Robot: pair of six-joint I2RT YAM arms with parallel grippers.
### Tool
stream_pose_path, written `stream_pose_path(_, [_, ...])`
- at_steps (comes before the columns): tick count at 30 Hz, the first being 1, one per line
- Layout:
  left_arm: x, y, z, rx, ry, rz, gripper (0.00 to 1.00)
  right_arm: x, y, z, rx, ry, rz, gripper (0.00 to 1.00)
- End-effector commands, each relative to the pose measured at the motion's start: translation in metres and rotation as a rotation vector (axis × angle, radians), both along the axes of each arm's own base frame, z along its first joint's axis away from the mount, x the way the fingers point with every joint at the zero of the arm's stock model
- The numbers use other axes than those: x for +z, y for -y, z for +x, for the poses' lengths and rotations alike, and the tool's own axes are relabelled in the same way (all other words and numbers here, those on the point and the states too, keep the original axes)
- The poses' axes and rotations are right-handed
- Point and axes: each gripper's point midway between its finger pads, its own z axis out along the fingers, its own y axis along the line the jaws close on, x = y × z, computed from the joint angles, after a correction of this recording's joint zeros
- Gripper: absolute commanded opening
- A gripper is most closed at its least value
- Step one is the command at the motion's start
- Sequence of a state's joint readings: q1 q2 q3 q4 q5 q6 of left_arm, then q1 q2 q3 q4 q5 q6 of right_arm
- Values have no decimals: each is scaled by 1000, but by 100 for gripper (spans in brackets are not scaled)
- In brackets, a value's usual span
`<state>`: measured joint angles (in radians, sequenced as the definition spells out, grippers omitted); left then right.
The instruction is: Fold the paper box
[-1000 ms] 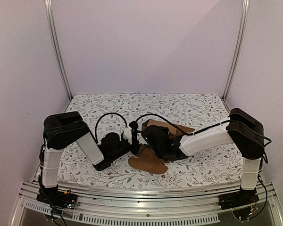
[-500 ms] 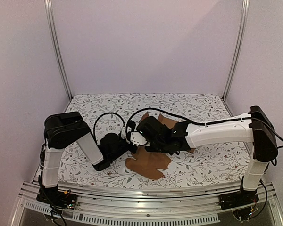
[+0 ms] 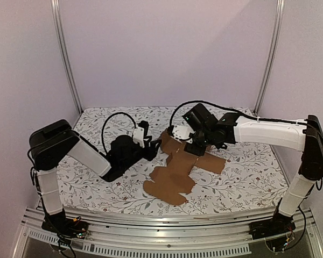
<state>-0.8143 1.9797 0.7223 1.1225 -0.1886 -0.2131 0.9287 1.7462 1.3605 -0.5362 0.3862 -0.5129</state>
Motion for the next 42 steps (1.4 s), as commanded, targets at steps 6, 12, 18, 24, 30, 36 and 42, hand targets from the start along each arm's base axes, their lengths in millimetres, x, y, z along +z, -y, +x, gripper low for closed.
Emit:
stream_pose_path(6, [-20,12,52,56,-490,271,58,21,51,17,-141,-242,216,82])
stream_pose_path(12, [-38,9,63,42,-673,354,61,24,74,16,-211,-431,374,91])
stream_pose_path(18, [-51,14,67,-8,-773,373,52,14,94,18,-233,-415,332,89])
stream_pose_path(24, [-58,21,70,-43,-792,374,25,6,101,19,-234,-469,344,82])
stream_pose_path(30, [-44,32,64,-115,-722,369,0,-9,109,32,-213,-489,248,73])
stream_pose_path(36, [10,45,27,-270,-420,327,0,-23,109,53,-195,-634,241,76])
stream_pose_path(42, [45,44,12,-288,-278,260,0,-39,105,64,-204,-718,255,78])
